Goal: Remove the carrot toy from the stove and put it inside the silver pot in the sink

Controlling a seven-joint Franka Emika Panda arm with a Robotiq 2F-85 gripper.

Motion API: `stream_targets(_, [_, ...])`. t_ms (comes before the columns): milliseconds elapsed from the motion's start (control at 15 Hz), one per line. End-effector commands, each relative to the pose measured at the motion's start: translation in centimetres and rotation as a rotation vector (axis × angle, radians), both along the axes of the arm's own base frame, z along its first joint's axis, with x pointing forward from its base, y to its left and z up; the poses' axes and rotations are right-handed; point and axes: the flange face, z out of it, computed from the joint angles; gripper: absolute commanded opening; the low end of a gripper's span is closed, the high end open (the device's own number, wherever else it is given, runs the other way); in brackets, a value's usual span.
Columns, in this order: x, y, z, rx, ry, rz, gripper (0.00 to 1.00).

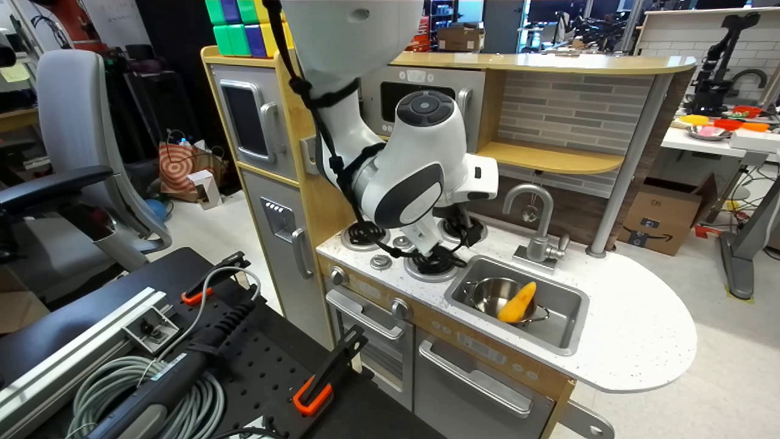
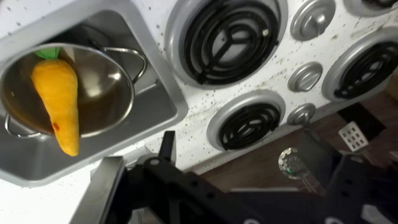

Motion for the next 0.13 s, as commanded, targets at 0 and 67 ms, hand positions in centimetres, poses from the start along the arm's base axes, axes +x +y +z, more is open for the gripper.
stream_targets(0, [-0.92,-0.05,0.32,0.009,0.02,0.01,1.0])
stream_targets(67, [-1.66,-0.18,0.67,0.013,0.032,0.016,1.0])
